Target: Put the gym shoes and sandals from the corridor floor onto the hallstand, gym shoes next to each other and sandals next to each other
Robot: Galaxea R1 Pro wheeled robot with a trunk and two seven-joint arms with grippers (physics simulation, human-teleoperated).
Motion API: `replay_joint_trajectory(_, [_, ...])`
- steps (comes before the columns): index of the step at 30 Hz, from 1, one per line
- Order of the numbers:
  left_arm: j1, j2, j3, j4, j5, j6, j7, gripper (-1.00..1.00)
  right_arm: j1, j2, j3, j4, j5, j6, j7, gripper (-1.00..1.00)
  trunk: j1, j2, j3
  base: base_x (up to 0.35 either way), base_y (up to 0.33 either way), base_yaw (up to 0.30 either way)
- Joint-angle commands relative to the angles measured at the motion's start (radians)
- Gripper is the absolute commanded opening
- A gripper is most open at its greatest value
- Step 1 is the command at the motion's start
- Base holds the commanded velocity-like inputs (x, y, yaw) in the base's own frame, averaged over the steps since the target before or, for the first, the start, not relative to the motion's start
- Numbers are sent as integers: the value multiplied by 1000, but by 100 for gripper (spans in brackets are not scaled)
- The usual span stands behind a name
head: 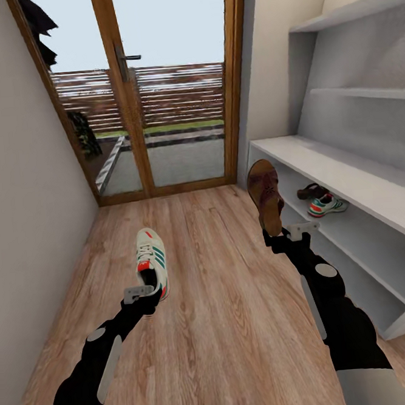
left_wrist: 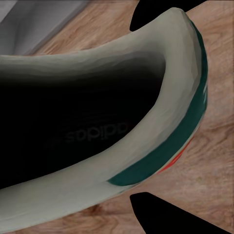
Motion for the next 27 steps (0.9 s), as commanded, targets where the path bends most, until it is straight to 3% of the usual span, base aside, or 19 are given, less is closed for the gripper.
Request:
replay_joint_trajectory(1, [0, 0, 2, -1, 11, 10, -4, -100, -1, 1, -3, -2, 7, 6, 9, -100, 0, 0, 0, 347, 73, -225])
replay_joint_trajectory(27, [0, -2, 2, -1, 11, 9, -4, -100, -1, 1, -3, -2, 7, 6, 9, -100, 0, 0, 13, 347, 73, -223])
